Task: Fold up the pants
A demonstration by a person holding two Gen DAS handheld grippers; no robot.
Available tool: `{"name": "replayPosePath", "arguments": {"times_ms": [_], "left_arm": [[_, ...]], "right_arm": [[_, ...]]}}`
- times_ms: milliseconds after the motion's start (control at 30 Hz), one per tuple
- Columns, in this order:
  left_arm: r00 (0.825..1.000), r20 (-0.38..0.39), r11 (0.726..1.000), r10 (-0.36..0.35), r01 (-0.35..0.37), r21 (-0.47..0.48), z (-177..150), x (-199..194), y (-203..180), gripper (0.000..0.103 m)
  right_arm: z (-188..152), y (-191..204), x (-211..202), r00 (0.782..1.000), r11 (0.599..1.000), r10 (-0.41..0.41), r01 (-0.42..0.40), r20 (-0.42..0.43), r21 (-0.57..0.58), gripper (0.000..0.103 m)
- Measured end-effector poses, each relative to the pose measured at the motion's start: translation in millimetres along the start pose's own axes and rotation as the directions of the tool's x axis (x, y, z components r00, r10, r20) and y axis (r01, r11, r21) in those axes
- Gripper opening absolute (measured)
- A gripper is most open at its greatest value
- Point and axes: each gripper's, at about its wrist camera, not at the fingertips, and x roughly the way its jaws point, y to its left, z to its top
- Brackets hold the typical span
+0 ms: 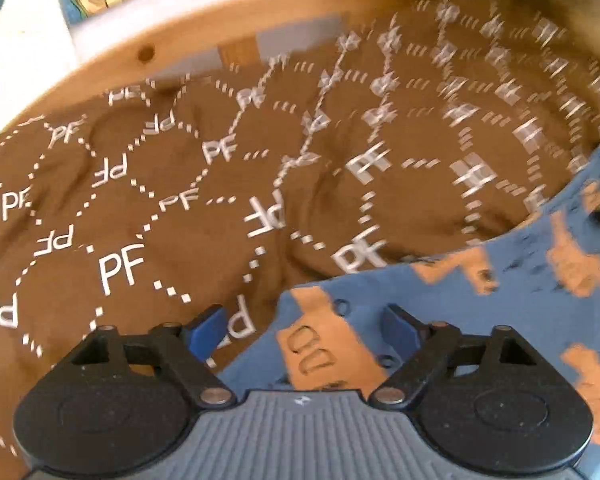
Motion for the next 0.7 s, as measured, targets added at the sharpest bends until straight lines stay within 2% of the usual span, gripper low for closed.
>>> {"name": "replayPosePath", "arguments": {"times_ms": [33,67,167,300,400,433,500,567,633,667,700], "left_arm": [[1.0,-0.009,1.0,0.025,-0.025,-0.005,4,6,1,0.069],[0.998,-0.016,0.998,0.055,-0.055,-0.011,8,10,2,0.051],[0.994,-0.01,0.994,0.106,-0.106,-0.004,15,13,-4,0.031],[0.982,0.009,0.982,0.188,-0.188,0.026,17,22,-23,0.031],[0.976,0.007,0.976,0.22,-0.219,-0.011,17,24,-27,0.033],[0.974,0.0,0.974,0.225,-0.225,-0.026,19,23,-28,0.034],[0.973,-0.004,0.972,0.23,-0.23,-0.051,20,20,-28,0.036],[0.971,0.037,0.971,0.235,-0.233,-0.062,23,8,-34,0.036],[0.976,0.112,0.982,0.187,-0.184,-0.041,24,-10,-46,0.052],[0.977,0.152,0.989,0.147,-0.145,-0.022,26,-17,-55,0.065],[0.977,0.194,0.995,0.094,-0.095,-0.001,30,-23,-65,0.069]], "right_arm": [[-1,-2,0,1.0,1.0,-0.013,0.013,0.018,0.013,0.07],[0,-1,-1,0.998,0.999,-0.042,0.042,0.037,0.013,0.07],[-1,3,-6,0.979,0.984,-0.175,0.177,0.109,-0.014,0.079],[-1,-9,-20,0.974,0.982,-0.186,0.181,0.131,0.046,0.079],[-6,-4,-33,0.98,0.988,-0.15,0.152,0.133,-0.002,0.081],[-9,-3,-29,0.98,0.985,-0.164,0.169,0.11,-0.039,0.081],[-11,0,-6,0.966,0.957,-0.256,0.26,0.044,-0.127,0.078],[-11,-5,1,0.958,0.947,-0.277,0.285,0.071,-0.146,0.076],[-7,-2,-3,0.947,0.934,-0.305,0.317,0.1,-0.161,0.075],[-7,1,-10,0.934,0.92,-0.332,0.352,0.135,-0.173,0.08],[-6,3,-17,0.92,0.907,-0.359,0.383,0.156,-0.175,0.088]]}}
